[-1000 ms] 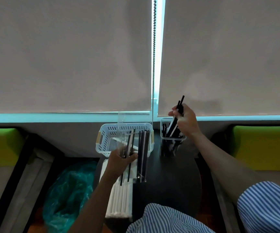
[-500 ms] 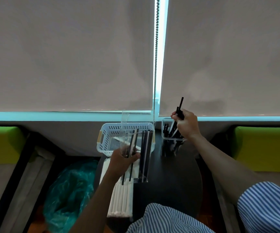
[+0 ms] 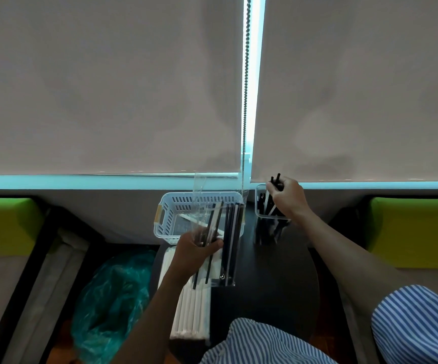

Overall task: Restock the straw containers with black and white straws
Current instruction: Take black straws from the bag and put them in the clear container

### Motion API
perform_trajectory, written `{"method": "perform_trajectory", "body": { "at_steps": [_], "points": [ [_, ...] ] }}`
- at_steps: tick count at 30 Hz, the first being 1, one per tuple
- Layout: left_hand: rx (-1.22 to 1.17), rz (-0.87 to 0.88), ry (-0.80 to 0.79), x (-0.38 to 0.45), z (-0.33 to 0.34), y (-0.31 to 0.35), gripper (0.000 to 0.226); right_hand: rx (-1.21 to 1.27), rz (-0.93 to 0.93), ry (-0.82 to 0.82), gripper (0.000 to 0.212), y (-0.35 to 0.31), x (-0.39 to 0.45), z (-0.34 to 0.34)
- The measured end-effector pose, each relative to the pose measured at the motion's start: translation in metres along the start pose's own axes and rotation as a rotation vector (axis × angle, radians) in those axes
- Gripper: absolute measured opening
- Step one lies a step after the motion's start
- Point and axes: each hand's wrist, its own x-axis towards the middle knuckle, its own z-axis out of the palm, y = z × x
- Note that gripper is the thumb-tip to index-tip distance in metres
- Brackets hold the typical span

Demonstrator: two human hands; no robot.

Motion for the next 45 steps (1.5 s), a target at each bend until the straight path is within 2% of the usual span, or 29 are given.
{"method": "perform_trajectory", "body": {
  "at_steps": [4,10,15,19,21,23,26,28,31,33,35,38,40,42,45],
  "points": [
    [-0.003,-0.003,0.004,0.0,0.001,0.0,0.014,0.053,0.004,-0.072,0.03,-0.005,-0.002,0.002],
    [-0.025,-0.009,0.002,0.001,0.001,0.003,0.015,-0.164,0.119,-0.31,0.038,0.005,-0.002,0.007],
    [-0.02,-0.01,-0.006,0.0,0.001,0.003,0.015,-0.155,0.009,-0.194,0.02,0.004,0.001,0.006],
    [-0.011,-0.014,-0.005,-0.001,0.001,0.002,0.015,-0.111,-0.192,-0.02,0.02,0.006,0.0,0.002],
    [-0.006,-0.022,-0.002,-0.001,0.001,0.002,0.015,-0.171,-0.199,0.037,0.027,0.011,0.001,-0.002],
    [-0.003,-0.018,-0.005,0.0,0.001,0.001,0.014,-0.237,-0.123,0.0,0.041,0.014,0.002,-0.007],
    [0.003,-0.014,-0.01,0.002,0.002,0.001,0.015,-0.382,-0.051,-0.185,0.054,0.016,0.0,-0.009],
    [0.002,-0.02,-0.01,0.002,0.003,0.003,0.016,-0.338,-0.082,-0.193,0.05,0.014,-0.001,-0.007],
    [-0.002,-0.017,-0.016,0.004,0.004,0.004,0.015,-0.195,-0.189,-0.092,0.037,0.008,-0.004,-0.005],
    [0.003,-0.008,-0.023,0.004,0.004,0.004,0.015,-0.178,-0.273,-0.096,0.035,0.002,-0.006,-0.005],
    [0.009,-0.002,-0.029,0.004,0.005,0.005,0.013,-0.308,-0.291,-0.168,0.04,0.003,-0.004,-0.004],
    [0.006,-0.003,-0.028,0.004,0.007,0.006,0.012,-0.685,-0.182,-0.358,0.054,0.013,-0.001,-0.003],
    [0.004,-0.001,-0.036,0.005,0.007,0.006,0.013,-0.772,-0.149,-0.404,0.059,0.019,-0.001,0.001],
    [0.008,-0.002,-0.038,0.005,0.007,0.007,0.014,-0.686,-0.155,-0.372,0.057,0.021,-0.001,0.005],
    [0.012,-0.004,-0.037,0.005,0.007,0.006,0.014,-0.501,-0.266,-0.186,0.038,0.018,0.0,0.01]
  ]
}}
